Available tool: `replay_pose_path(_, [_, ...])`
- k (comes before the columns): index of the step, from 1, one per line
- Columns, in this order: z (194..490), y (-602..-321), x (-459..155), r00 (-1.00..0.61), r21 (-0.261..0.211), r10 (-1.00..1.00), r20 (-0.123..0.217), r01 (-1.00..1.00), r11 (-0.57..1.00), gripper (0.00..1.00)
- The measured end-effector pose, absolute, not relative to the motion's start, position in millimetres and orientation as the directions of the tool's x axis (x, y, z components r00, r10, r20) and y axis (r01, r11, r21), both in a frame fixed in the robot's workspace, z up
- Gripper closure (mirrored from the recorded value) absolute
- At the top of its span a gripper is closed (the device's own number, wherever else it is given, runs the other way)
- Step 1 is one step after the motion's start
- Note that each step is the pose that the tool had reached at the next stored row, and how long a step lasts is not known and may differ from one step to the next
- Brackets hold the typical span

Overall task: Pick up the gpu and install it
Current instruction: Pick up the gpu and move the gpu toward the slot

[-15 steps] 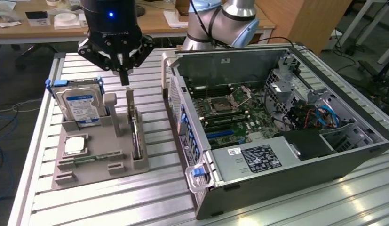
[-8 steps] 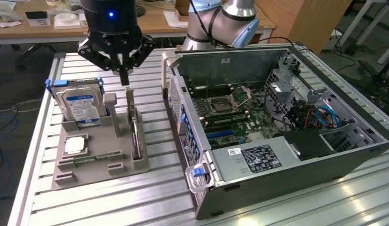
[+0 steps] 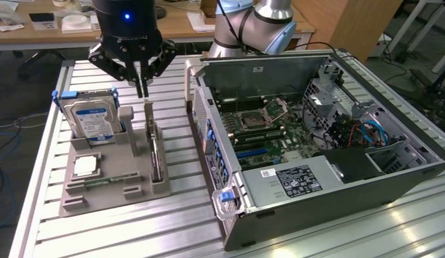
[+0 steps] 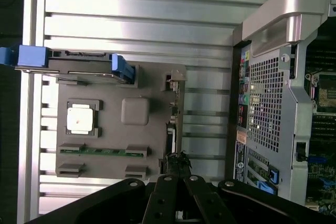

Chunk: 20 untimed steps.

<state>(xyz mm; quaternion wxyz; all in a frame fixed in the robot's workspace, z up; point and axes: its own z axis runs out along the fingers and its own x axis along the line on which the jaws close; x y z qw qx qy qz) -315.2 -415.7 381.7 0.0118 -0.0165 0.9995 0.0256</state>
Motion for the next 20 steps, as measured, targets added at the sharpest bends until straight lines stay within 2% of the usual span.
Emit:
replay_pose_path(2, [381.7, -415.7, -315.2, -0.999, 0.051, -0.032, -0.024, -0.034, 0.998, 0.76])
replay_pose_path(3, [381.7, -415.7, -315.2, -0.999, 0.051, -0.032, -0.024, -0.034, 0.998, 0.76])
replay_pose_path(5, [381.8, -415.4, -316.5, -0.999, 0.047, -0.032, -0.031, -0.033, 0.998, 0.65])
replay_pose_path(6, [381.7, -415.3, -316.8, -0.999, 0.046, -0.032, -0.034, -0.034, 0.998, 0.65])
replay_pose_path(8, [381.8, -415.3, -316.8, -0.999, 0.046, -0.032, -0.034, -0.034, 0.998, 0.53])
replay_pose_path(11, [381.6, -415.3, -316.8, -0.999, 0.046, -0.032, -0.034, -0.034, 0.998, 0.47])
replay_pose_path(12, [380.8, -415.3, -316.8, -0.999, 0.046, -0.031, -0.034, -0.033, 0.998, 0.41])
replay_pose_path(20, [373.4, -415.3, -316.8, -0.998, 0.045, 0.05, -0.034, 0.049, 0.998, 0.41])
